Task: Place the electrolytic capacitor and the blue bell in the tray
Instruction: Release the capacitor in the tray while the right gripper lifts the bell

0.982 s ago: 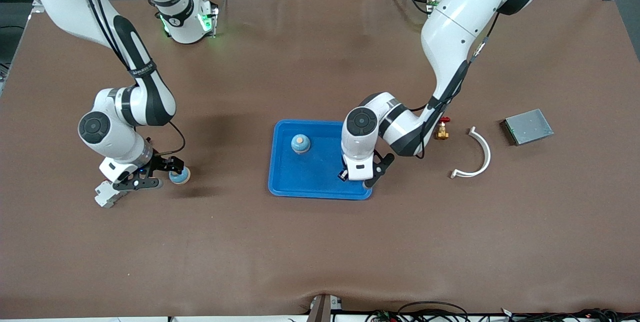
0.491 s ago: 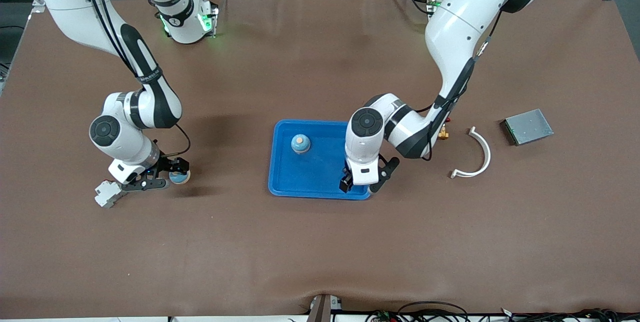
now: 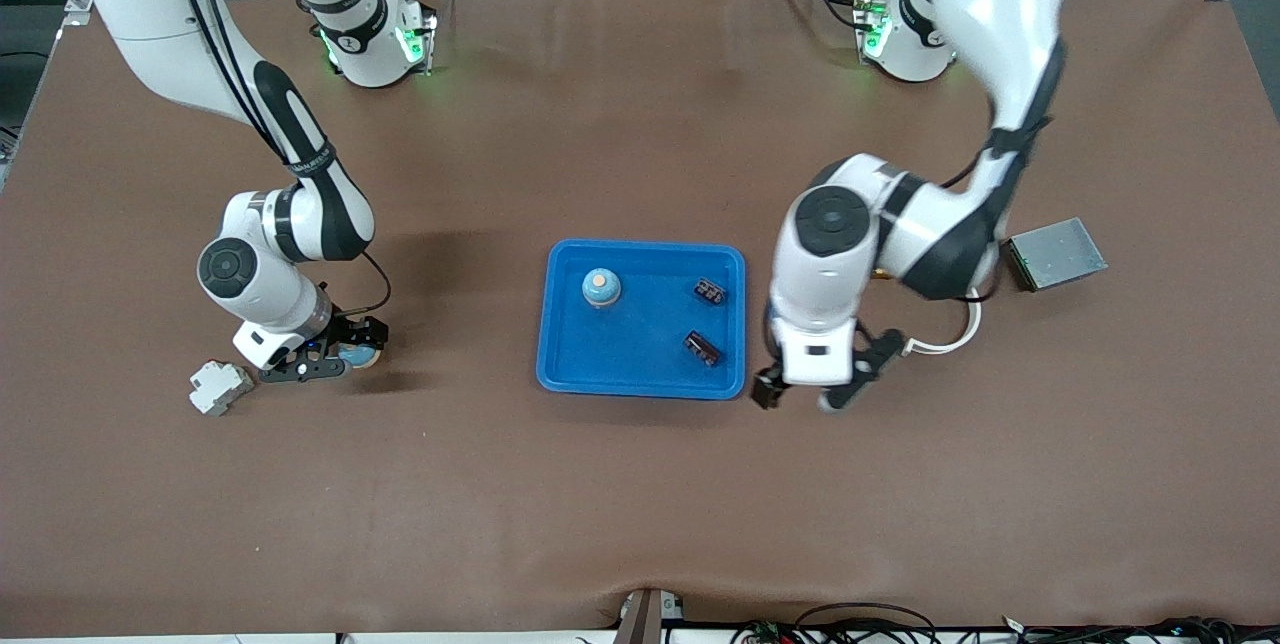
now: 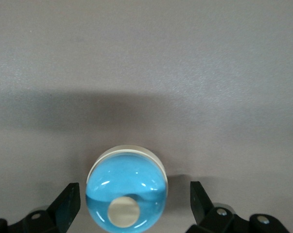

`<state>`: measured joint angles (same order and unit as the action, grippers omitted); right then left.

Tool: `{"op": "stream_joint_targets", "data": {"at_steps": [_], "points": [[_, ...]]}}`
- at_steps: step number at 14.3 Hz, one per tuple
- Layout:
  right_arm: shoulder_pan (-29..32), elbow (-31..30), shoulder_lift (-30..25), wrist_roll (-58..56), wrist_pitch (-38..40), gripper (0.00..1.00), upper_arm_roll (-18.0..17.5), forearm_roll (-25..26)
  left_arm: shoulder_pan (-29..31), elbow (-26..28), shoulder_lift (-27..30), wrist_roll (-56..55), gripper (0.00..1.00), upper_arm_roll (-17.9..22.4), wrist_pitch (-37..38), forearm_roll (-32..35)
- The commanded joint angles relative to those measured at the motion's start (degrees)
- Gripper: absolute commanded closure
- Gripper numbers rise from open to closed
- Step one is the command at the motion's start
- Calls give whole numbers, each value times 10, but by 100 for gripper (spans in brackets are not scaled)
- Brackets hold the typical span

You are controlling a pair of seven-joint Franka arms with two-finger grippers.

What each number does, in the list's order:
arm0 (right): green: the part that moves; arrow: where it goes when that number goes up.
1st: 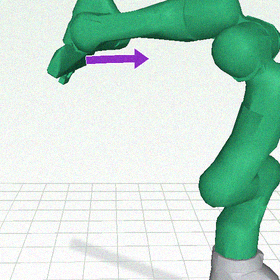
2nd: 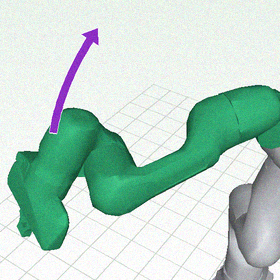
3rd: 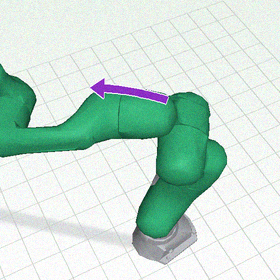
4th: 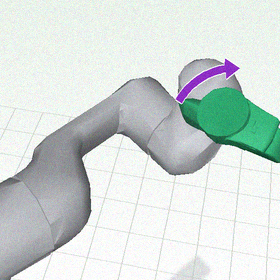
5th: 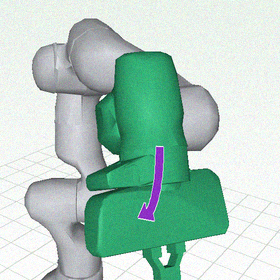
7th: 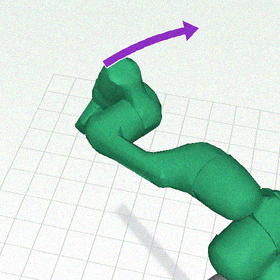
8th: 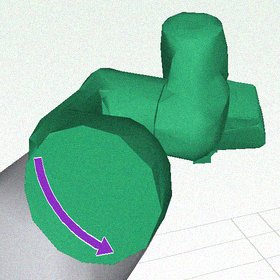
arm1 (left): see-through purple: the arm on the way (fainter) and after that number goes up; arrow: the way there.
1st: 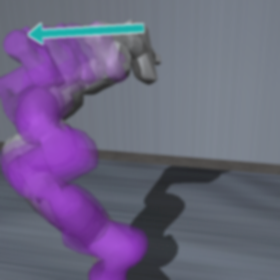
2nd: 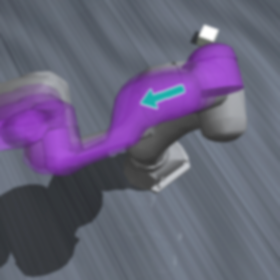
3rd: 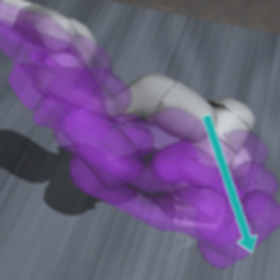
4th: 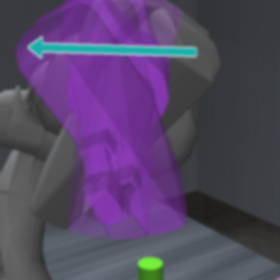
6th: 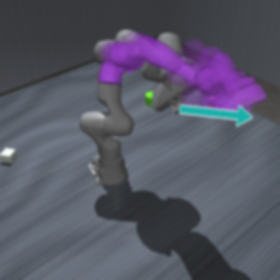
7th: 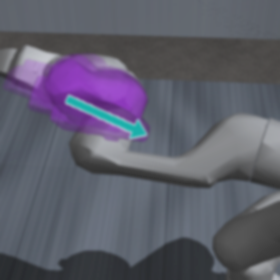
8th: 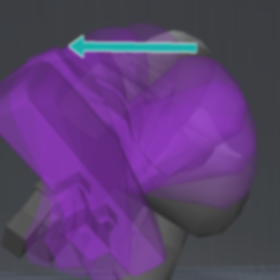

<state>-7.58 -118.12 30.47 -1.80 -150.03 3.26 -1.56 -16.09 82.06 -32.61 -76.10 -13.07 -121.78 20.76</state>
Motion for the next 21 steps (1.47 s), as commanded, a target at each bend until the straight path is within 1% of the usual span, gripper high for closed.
{"op": "stream_joint_targets", "data": {"at_steps": [1,3,5,8,9,10,11,13,14,16,17,19,20,21], "points": [[-18,3,6,8,-3,0,-1,-26,45,17,67,114,0,-6,64,-26],[-21,4,8,8,-3,0,-1,-28,72,17,104,200,0,-6,108,-31],[-16,4,11,2,-6,0,-1,-28,94,17,133,266,0,-6,140,-59],[-14,4,13,-6,-16,0,-1,-26,118,16,171,321,0,-6,174,-91],[-12,4,13,-24,-16,1,0,-27,127,16,185,339,0,-6,182,-99],[-6,4,13,-42,-16,17,0,-27,138,17,197,362,0,-5,197,-112],[2,5,13,-57,-15,38,-1,-27,153,16,206,388,0,-6,208,-122],[2,5,11,-62,-10,90,-1,-27,173,17,225,432,0,-6,235,-147],[-1,5,10,-57,-8,100,-1,-27,177,22,235,444,0,-5,262,-157],[-7,16,6,-36,-1,100,-2,-28,185,23,238,451,0,-6,272,-161],[-13,31,2,-14,25,100,-4,-28,186,27,240,457,0,-6,274,-162],[-29,88,-1,45,127,100,-4,-28,192,28,243,472,0,-5,275,-162],[-39,114,0,72,158,100,-4,-28,196,28,250,480,0,-6,275,-162],[-51,134,1,98,171,100,-4,-28,197,28,254,488,0,-5,276,-162]]}}
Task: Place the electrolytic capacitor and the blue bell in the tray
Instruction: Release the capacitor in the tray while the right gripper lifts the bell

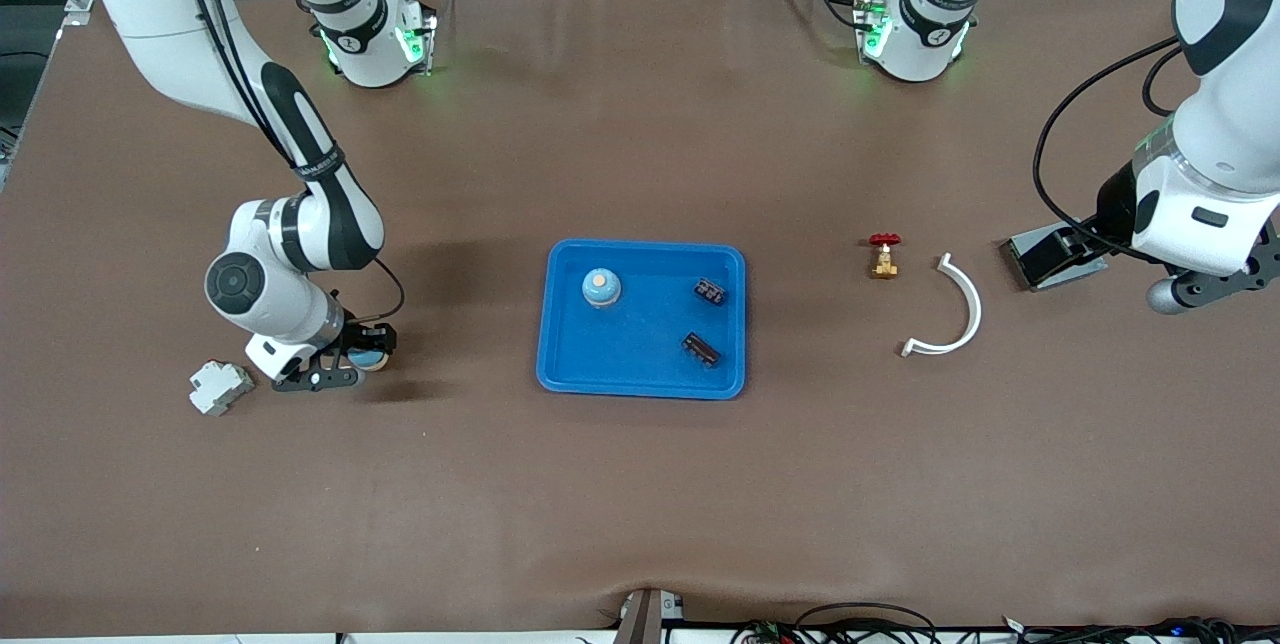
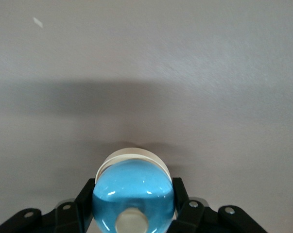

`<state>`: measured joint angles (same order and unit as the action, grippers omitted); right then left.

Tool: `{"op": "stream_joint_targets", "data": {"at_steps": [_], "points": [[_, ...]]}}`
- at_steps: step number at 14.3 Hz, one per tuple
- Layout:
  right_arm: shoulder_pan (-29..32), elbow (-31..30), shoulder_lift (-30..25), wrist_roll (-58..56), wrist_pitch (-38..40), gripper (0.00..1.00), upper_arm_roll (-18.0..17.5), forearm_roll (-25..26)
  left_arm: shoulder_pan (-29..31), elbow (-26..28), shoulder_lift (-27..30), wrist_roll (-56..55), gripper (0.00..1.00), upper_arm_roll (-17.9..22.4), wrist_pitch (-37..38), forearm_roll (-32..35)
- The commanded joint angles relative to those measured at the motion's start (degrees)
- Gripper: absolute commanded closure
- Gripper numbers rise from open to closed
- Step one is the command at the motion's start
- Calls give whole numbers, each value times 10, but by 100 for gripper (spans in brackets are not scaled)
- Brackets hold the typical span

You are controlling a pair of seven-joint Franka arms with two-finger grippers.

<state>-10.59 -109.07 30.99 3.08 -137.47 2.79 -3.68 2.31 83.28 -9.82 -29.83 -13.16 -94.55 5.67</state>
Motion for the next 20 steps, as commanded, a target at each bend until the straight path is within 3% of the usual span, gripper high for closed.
{"op": "stream_joint_targets", "data": {"at_steps": [1,6,10,20], "points": [[-34,54,-3,77,48,100,0,-6,14,15,26,43,0,0,4,-11],[-88,108,19,174,54,100,1,-6,30,16,45,108,0,2,29,-12],[-117,178,57,230,100,100,1,-4,40,16,49,115,0,-3,32,-12],[-199,262,110,407,145,100,3,4,41,31,67,148,0,-1,56,-15]]}}
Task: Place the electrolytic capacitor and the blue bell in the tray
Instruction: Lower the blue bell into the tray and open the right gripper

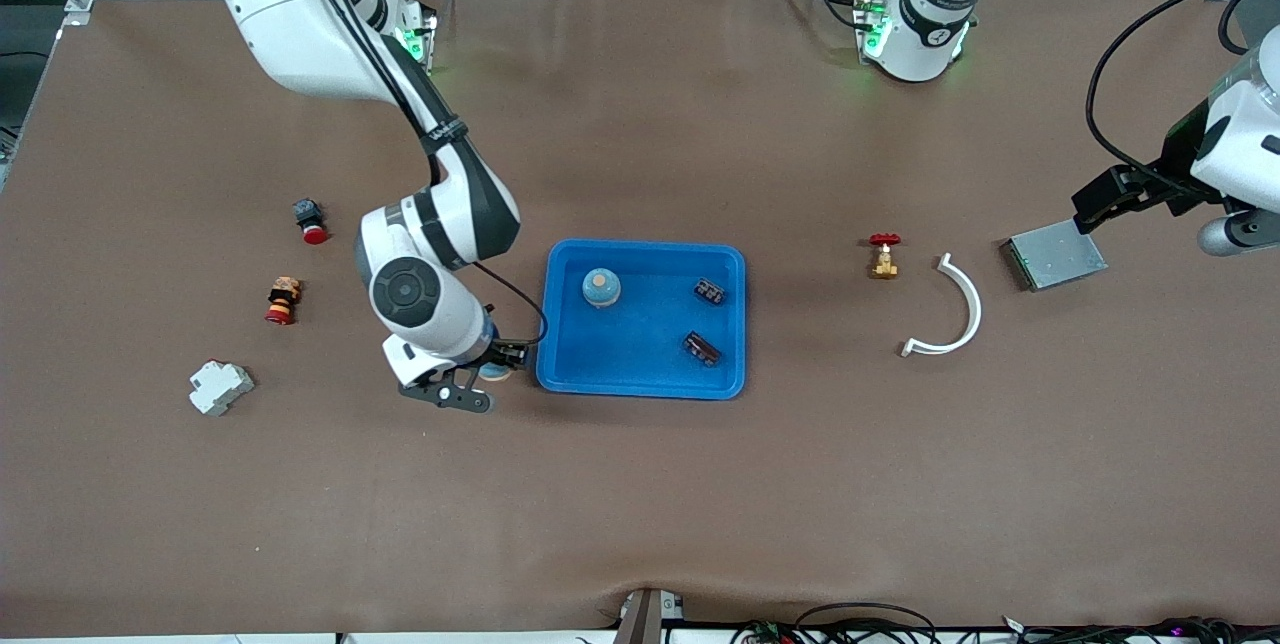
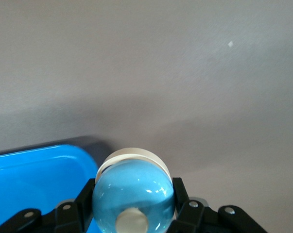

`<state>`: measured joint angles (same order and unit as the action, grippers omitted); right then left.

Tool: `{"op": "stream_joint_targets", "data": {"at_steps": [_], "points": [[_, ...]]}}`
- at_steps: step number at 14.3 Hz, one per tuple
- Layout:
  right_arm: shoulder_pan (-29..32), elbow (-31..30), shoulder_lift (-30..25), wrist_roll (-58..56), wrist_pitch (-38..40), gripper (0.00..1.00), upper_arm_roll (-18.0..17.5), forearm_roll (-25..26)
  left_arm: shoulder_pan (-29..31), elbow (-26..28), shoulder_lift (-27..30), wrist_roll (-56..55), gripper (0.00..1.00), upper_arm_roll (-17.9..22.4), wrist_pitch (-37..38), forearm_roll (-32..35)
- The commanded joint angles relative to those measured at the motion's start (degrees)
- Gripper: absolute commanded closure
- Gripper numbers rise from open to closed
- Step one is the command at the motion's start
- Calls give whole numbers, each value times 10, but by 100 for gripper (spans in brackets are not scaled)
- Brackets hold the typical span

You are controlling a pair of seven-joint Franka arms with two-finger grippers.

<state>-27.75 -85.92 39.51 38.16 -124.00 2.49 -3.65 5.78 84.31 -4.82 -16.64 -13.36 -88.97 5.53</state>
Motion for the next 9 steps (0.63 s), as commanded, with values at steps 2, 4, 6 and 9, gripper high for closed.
{"op": "stream_joint_targets", "data": {"at_steps": [2,4,6,9], "points": [[-48,42,43,100,6,100,8,5,6,16,20,15,0,2,-1,-13],[-64,53,58,137,1,100,8,4,7,16,26,17,0,4,-1,-13],[-78,59,63,162,-3,100,7,3,6,16,26,17,0,4,-1,-13],[-93,59,74,195,-26,100,6,2,6,15,24,16,0,2,0,-11]]}}
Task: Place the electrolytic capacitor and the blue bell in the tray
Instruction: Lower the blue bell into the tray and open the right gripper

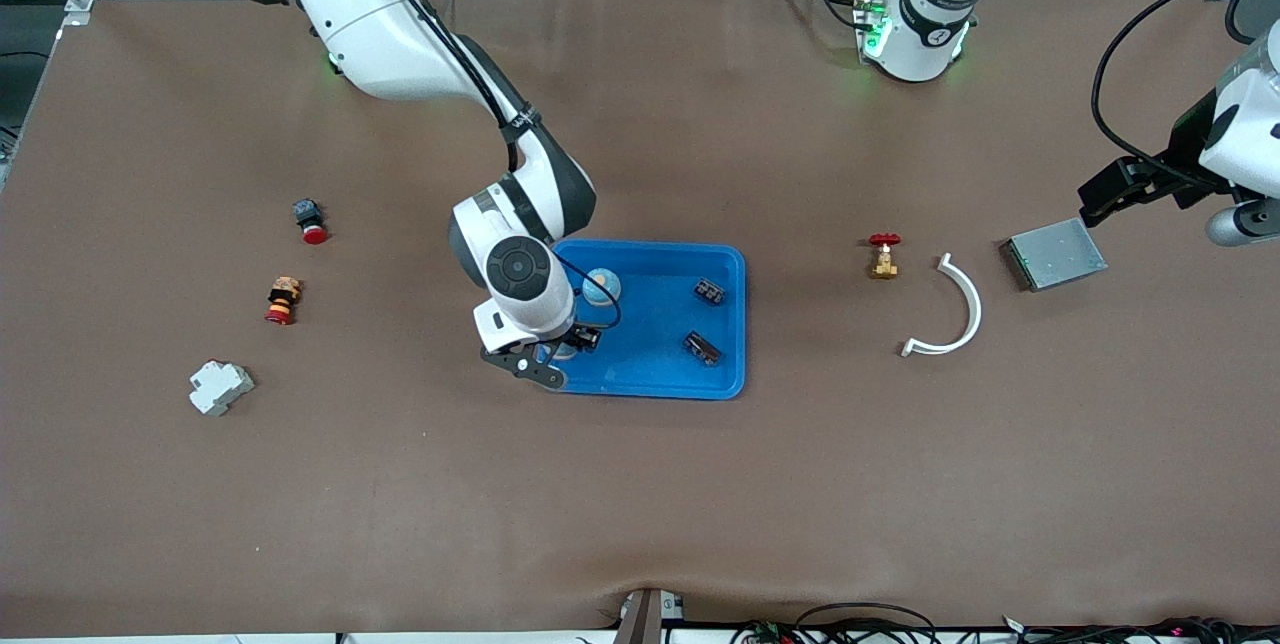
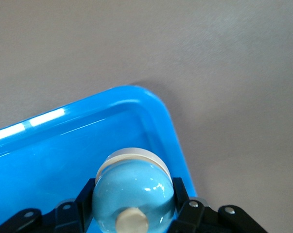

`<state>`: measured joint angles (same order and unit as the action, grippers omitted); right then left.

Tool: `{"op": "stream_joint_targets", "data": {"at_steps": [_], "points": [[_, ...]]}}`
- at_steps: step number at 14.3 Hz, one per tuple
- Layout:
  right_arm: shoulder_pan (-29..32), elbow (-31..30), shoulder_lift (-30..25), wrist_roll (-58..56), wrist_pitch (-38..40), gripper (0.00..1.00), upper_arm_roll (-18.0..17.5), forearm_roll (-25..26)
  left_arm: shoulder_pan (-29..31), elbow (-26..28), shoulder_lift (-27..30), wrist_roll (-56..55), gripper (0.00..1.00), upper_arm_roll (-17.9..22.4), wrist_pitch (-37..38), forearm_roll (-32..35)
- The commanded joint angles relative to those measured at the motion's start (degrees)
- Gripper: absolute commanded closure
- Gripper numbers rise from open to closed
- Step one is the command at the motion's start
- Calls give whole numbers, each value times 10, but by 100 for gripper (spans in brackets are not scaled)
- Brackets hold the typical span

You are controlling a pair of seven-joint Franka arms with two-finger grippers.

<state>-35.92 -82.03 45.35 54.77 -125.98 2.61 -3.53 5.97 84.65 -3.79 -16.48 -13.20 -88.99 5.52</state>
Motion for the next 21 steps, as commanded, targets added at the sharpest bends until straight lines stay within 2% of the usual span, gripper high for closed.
{"op": "stream_joint_targets", "data": {"at_steps": [1,7,9,13,21], "points": [[-15,20,17,38,-11,100,5,1,4,11,15,11,0,-1,1,-10],[-34,20,40,73,-52,100,5,-2,26,11,17,41,0,2,32,-14],[-38,20,50,77,-66,100,5,-1,29,14,19,109,0,3,14,-9],[-38,20,56,76,-74,100,5,2,57,18,26,110,0,0,8,-35],[-28,17,57,41,-73,100,6,27,62,24,31,80,0,1,3,-35]]}}
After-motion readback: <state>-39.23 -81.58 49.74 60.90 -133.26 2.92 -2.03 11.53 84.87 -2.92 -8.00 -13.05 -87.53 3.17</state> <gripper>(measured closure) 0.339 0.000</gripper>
